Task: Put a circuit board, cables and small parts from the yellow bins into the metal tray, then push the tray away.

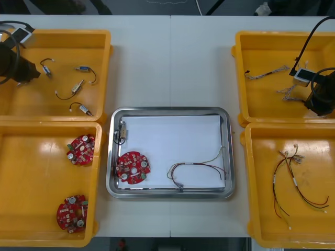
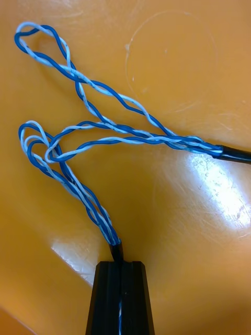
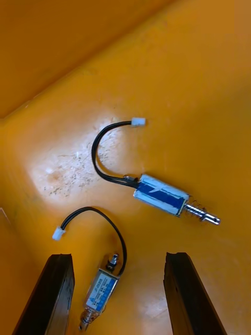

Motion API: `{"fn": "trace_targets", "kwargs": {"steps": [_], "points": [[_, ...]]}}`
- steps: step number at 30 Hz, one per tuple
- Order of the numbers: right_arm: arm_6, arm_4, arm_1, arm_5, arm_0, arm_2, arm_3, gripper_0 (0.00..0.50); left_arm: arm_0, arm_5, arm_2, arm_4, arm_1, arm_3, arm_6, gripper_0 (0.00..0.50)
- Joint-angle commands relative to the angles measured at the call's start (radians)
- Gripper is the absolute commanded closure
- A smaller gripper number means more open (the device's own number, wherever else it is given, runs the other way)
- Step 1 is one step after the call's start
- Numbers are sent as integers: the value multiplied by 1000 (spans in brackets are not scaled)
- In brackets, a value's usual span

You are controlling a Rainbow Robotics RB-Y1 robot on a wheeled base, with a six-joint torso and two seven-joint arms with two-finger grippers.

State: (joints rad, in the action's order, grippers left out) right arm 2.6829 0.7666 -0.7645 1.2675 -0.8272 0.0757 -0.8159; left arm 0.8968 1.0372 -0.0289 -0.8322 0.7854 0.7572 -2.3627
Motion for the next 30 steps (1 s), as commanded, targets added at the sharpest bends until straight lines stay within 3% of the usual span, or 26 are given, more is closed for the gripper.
{"fn": "trace_targets", "kwargs": {"steps": [1,9,16,22,23,24,26,30], "points": [[22,5,-39,52,0,-53,-20,500,50,-32,26,-13,58,-30,-161,0],[22,-24,-39,230,-9,-163,-178,500,48,-71,0,-33,58,-73,-167,0],[18,-82,-39,437,-9,-252,-396,500,44,-117,-60,-94,58,-116,-171,0],[-29,-79,-36,618,-9,-258,-577,500,16,-131,-62,-128,54,-118,-181,0],[-31,-75,-35,650,-9,-257,-612,500,16,-131,-66,-130,54,-118,-182,112],[-35,-70,-30,652,-9,-255,-652,500,13,-131,-71,-134,54,-118,-182,304],[-38,-63,-16,652,-9,-255,-720,500,8,-131,-75,-148,54,-119,-182,500],[-51,-53,31,652,-9,-252,-864,500,4,-129,-75,-162,55,-118,-185,500]]}}
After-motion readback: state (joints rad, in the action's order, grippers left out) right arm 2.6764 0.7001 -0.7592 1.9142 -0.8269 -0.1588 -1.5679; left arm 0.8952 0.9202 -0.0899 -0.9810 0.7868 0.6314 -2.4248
